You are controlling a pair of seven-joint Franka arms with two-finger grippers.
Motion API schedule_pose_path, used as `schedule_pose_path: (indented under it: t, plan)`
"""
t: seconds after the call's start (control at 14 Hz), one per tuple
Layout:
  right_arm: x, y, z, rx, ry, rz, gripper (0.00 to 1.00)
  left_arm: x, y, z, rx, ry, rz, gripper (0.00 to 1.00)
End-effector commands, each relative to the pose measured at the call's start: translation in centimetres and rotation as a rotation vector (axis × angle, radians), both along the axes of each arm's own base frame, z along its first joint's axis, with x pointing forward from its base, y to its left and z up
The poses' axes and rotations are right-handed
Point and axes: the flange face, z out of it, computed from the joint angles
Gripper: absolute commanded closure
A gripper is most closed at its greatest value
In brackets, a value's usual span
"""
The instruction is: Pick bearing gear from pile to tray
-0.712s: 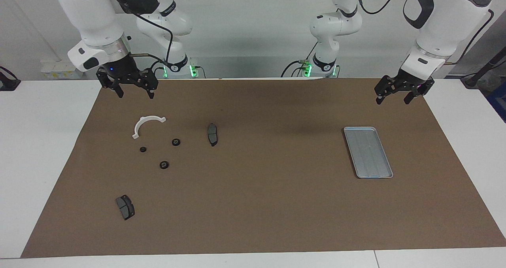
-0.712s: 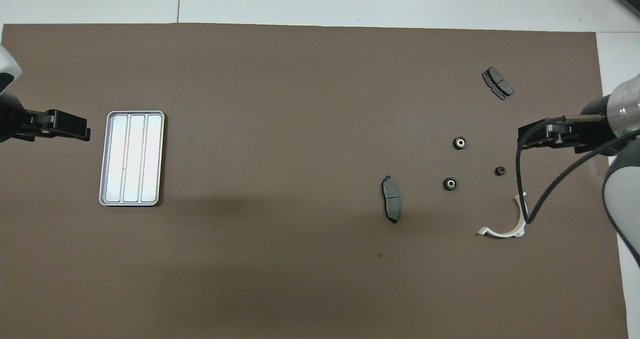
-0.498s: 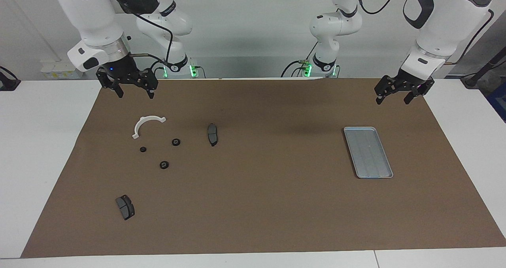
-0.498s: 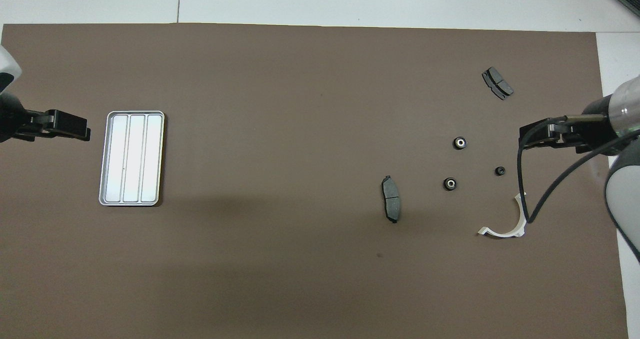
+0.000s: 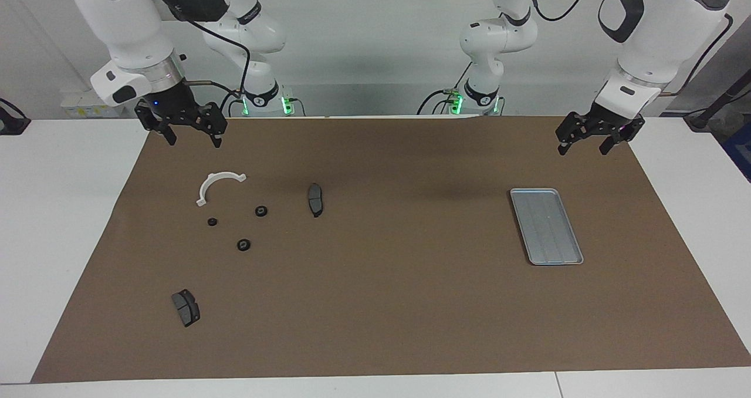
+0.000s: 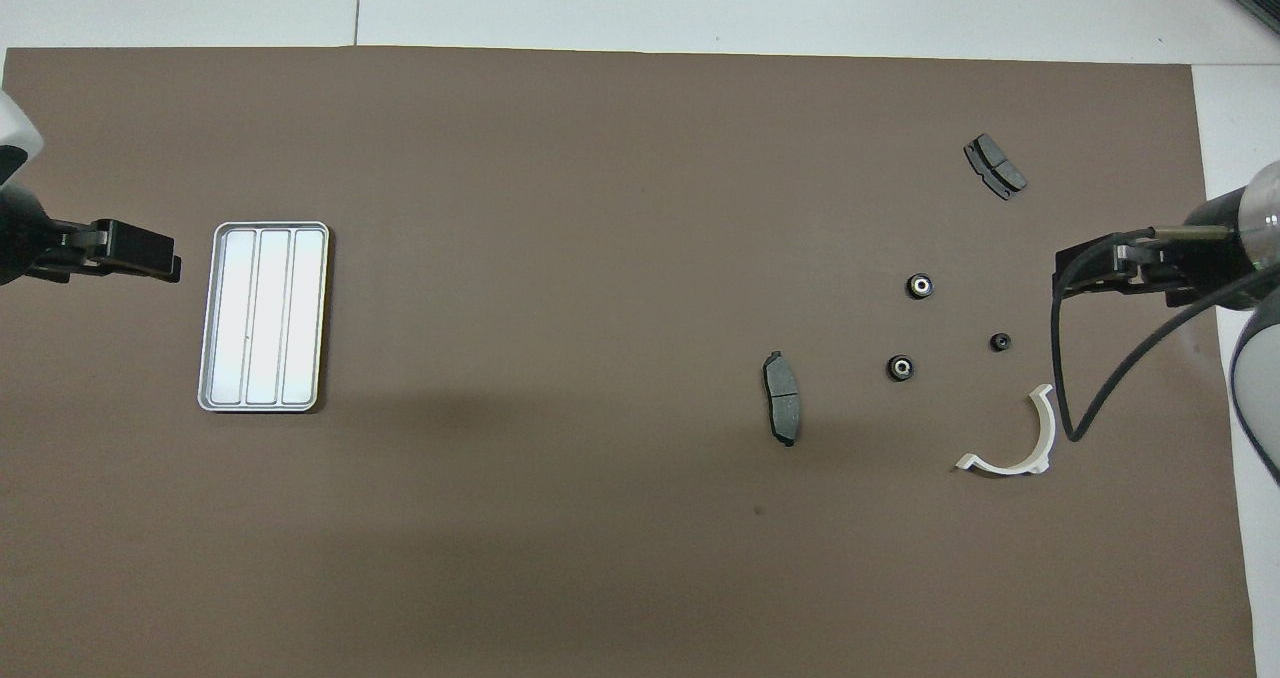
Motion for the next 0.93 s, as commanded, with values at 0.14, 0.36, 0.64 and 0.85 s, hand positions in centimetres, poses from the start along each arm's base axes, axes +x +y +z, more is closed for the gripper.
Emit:
schedule_pose_path:
  t: [0.14,0.36,0.64,0.85]
  plan:
    - [-0.5,-0.4,0.3,0.007,0.01,0.006,0.0,-1.0,0.5,0.3,-0.009,0.003,-0.004,0.0]
    - [-0.1,-0.6,-0.2,0.007,-0.032,0.002,0.0,-1.0,0.5,0.2,-0.009,0.005,-0.004,0.0]
    - [-0.6,-2.5,-5.3,0.003,-0.046,0.028,0.0,-1.0,0.5,0.3,-0.009,0.003,-0.004,0.0]
    - [-0.6,-4.7,-10.3,-0.002,-0.076,0.038,0.0,-1.0,0.5,0.2,-0.009,0.005,-0.004,0.0]
